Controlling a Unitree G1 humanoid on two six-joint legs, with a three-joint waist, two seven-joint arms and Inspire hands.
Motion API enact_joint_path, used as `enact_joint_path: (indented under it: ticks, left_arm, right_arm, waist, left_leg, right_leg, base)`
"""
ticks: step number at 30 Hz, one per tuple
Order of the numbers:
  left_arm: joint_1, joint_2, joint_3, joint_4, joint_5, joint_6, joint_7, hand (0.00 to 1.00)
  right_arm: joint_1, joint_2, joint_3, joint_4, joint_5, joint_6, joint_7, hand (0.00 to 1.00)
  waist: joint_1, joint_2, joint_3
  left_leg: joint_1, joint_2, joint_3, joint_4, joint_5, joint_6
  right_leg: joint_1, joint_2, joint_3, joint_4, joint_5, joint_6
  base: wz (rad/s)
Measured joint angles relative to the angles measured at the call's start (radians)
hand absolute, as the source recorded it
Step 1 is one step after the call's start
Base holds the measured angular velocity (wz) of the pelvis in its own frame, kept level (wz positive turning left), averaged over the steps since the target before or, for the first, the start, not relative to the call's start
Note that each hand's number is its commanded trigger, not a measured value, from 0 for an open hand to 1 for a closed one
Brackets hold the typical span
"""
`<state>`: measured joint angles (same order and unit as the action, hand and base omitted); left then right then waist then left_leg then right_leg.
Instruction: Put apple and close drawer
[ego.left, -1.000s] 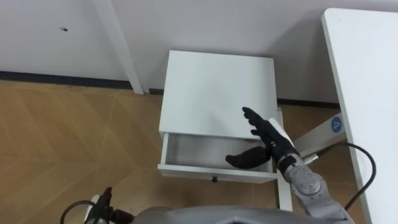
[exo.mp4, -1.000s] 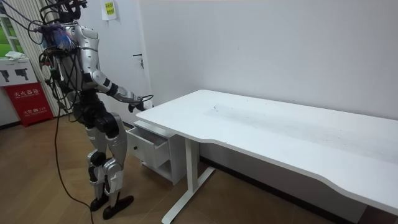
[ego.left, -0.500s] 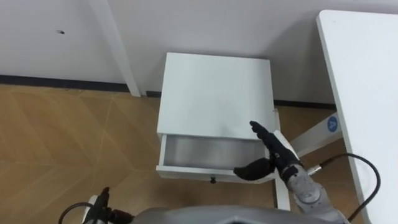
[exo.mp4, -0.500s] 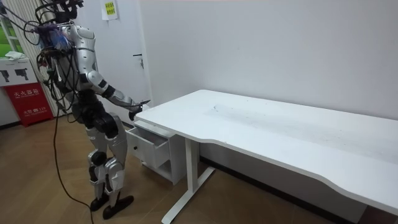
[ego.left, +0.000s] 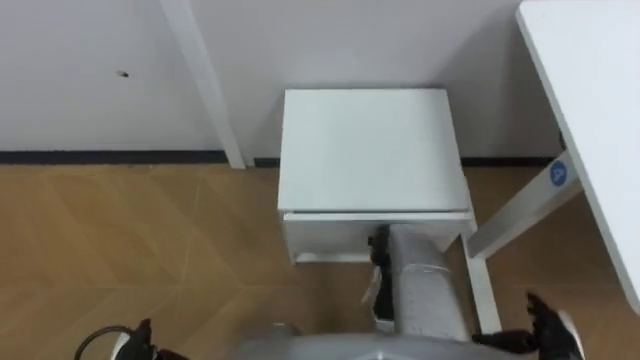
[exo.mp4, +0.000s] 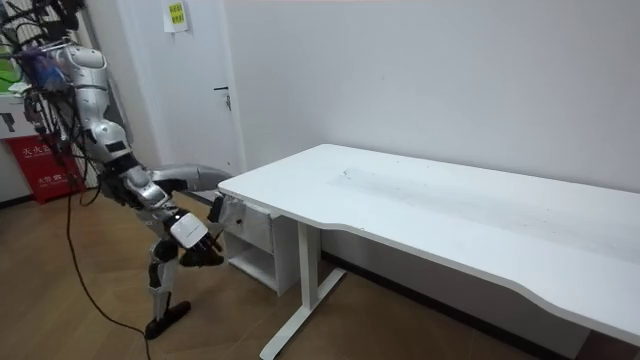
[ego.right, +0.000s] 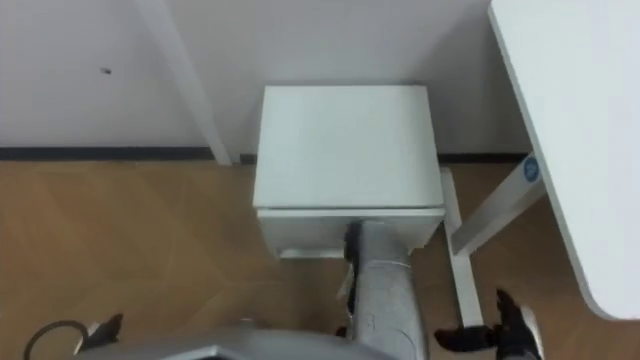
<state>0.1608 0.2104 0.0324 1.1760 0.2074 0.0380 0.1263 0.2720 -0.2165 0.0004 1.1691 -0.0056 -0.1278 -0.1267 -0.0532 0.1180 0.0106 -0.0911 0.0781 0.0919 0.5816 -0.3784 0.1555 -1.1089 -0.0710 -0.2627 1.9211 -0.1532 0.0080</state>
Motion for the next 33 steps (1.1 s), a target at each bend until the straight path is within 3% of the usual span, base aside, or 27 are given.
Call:
enact_joint_path:
  ticks: [1, 2, 6, 10, 12, 16, 17, 21, 23, 24, 25, 26, 28, 29, 30, 33]
  left_arm:
    - [0.000, -0.004, -0.002, 0.004, 0.005, 0.014, 0.001, 0.00]
    - [0.000, -0.019, -0.001, 0.006, 0.014, 0.028, 0.002, 0.00]
    - [0.010, -0.037, -0.006, 0.007, 0.020, 0.048, 0.002, 0.00]
    - [0.021, -0.033, 0.002, 0.013, 0.023, 0.057, 0.002, 0.00]
    - [0.029, -0.032, 0.006, 0.013, 0.021, 0.057, 0.001, 0.00]
    - [0.040, -0.033, 0.006, 0.000, 0.021, 0.044, 0.002, 0.00]
    - [0.040, -0.033, 0.006, -0.002, 0.020, 0.041, 0.002, 0.00]
    - [0.048, -0.030, 0.005, -0.006, 0.021, 0.030, 0.024, 0.00]
    - [0.063, -0.036, 0.006, -0.018, 0.020, 0.025, 0.039, 0.00]
    - [0.066, -0.035, 0.006, -0.020, 0.021, 0.025, 0.044, 0.00]
    - [0.072, -0.035, 0.009, -0.032, 0.021, 0.025, 0.051, 0.00]
    - [0.082, -0.038, 0.023, -0.048, 0.024, 0.021, 0.056, 0.00]
    - [0.070, -0.038, 0.067, -0.052, 0.025, 0.016, 0.063, 0.00]
    - [0.062, -0.037, 0.089, -0.042, 0.020, 0.011, 0.071, 0.00]
    - [0.060, -0.036, 0.092, -0.035, 0.020, 0.007, 0.078, 0.00]
    - [0.046, -0.043, 0.088, -0.028, 0.019, 0.002, 0.088, 0.00]
  right_arm:
    - [0.003, 0.009, 0.023, 0.018, 0.010, 0.000, -0.001, 0.00]
    - [0.002, 0.009, 0.027, 0.033, 0.013, 0.000, -0.002, 0.00]
    - [0.005, 0.011, 0.026, 0.040, 0.046, -0.002, -0.008, 0.00]
    - [0.003, 0.009, 0.028, 0.035, 0.046, -0.001, -0.013, 0.00]
    - [0.006, 0.009, 0.027, 0.034, 0.045, 0.005, -0.011, 0.00]
    - [0.003, 0.010, 0.019, 0.039, 0.043, 0.023, 0.000, 0.00]
    - [0.003, 0.011, 0.016, 0.040, 0.042, 0.035, 0.000, 0.00]
    - [0.003, 0.014, 0.016, 0.050, 0.050, 0.061, 0.012, 0.00]
    - [-0.002, 0.021, -0.009, 0.052, 0.042, 0.067, 0.009, 0.00]
    - [-0.006, 0.024, -0.016, 0.053, 0.040, 0.069, 0.009, 0.00]
    - [-0.019, 0.027, -0.028, 0.055, 0.036, 0.074, 0.005, 0.00]
    - [-0.030, 0.027, -0.042, 0.058, 0.030, 0.074, -0.003, 0.00]
    - [-0.068, 0.029, -0.076, 0.064, 0.011, 0.075, -0.008, 0.00]
    - [-0.098, 0.029, -0.090, 0.071, 0.022, 0.073, -0.011, 0.00]
    - [-0.109, 0.029, -0.094, 0.071, 0.033, 0.072, -0.015, 0.00]
    - [-0.143, 0.034, -0.090, 0.074, 0.105, 0.052, -0.021, 0.00]
  waist:
    - [-0.007, -0.008, 0.0033]
    - [-0.018, -0.016, 0.0030]
    - [-0.030, -0.019, 0.0015]
    - [-0.023, -0.023, 0.0010]
    - [-0.024, -0.041, 0.0010]
    - [-0.027, -0.057, 0.0020]
    - [-0.027, -0.057, 0.0026]
    - [-0.023, -0.083, 0.0017]
    - [-0.020, -0.095, 0.0016]
    - [-0.019, -0.102, -0.0005]
    - [-0.014, -0.116, -0.0018]
    - [0.007, -0.130, -0.0056]
    - [0.033, -0.142, -0.0071]
    - [0.037, -0.155, 0.0005]
    - [0.036, -0.155, 0.0015]
    - [0.039, -0.168, -0.0080]
  left_leg:
    - [0.008, -0.003, -0.004, 0.006, -0.004, -0.005]
    - [0.000, -0.006, -0.006, 0.038, -0.021, 0.014]
    - [-0.008, -0.004, -0.015, 0.077, -0.036, 0.027]
    - [-0.027, -0.016, -0.019, 0.078, -0.027, 0.029]
    - [-0.036, -0.048, -0.012, 0.079, -0.026, 0.037]
    - [-0.040, -0.092, -0.012, 0.059, -0.022, 0.046]
    - [-0.044, -0.097, -0.011, 0.054, -0.022, 0.048]
    - [-0.012, -0.137, -0.011, -0.002, -0.018, 0.049]
    - [0.016, -0.149, -0.010, -0.059, -0.007, 0.040]
    - [0.024, -0.154, -0.009, -0.079, 0.000, 0.036]
    - [0.041, -0.160, -0.002, -0.130, 0.020, 0.030]
    - [0.052, -0.159, 0.011, -0.173, 0.037, 0.021]
    - [0.061, -0.156, 0.034, -0.217, 0.059, 0.004]
    - [0.067, -0.156, 0.038, -0.237, 0.068, -0.002]
    - [0.067, -0.153, 0.038, -0.244, 0.068, -0.002]
    - [0.075, -0.137, 0.036, -0.262, 0.074, -0.014]
  right_leg:
    - [-0.048, -0.010, 0.016, 0.020, -0.010, 0.011]
    - [-0.075, -0.034, 0.034, 0.033, -0.019, 0.022]
    - [-0.034, -0.031, 0.093, 0.023, -0.017, 0.018]
    - [0.148, -0.043, 0.117, -0.067, -0.013, 0.024]
    - [0.284, -0.080, 0.124, -0.133, -0.012, 0.025]
    - [0.472, -0.096, 0.129, -0.287, -0.007, 0.036]
    - [0.525, -0.093, 0.122, -0.373, 0.000, 0.047]
    - [0.730, -0.085, 0.123, -0.771, -0.001, 0.053]
    - [0.874, -0.043, 0.128, -1.082, -0.045, 0.067]
    - [0.900, -0.034, 0.129, -1.148, -0.053, 0.066]
    - [0.949, -0.024, 0.132, -1.270, -0.086, 0.049]
    - [0.991, -0.007, 0.147, -1.374, -0.092, 0.045]
    - [1.030, 0.007, 0.157, -1.491, -0.092, 0.045]
    - [1.058, 0.013, 0.155, -1.554, -0.091, 0.043]
    - [1.068, 0.018, 0.154, -1.582, -0.089, 0.043]
    - [1.119, 0.041, 0.145, -1.687, -0.063, 0.035]
  base:
    - [0.00]
    - [0.05]
    - [0.14]
    - [0.03]
    - [0.04]
    - [0.02]
    - [0.03]
    - [0.04]
    - [-0.03]
    - [-0.13]
    - [-0.31]
    - [-0.38]
    - [-0.47]
    - [-0.36]
    - [-0.19]
    - [0.06]
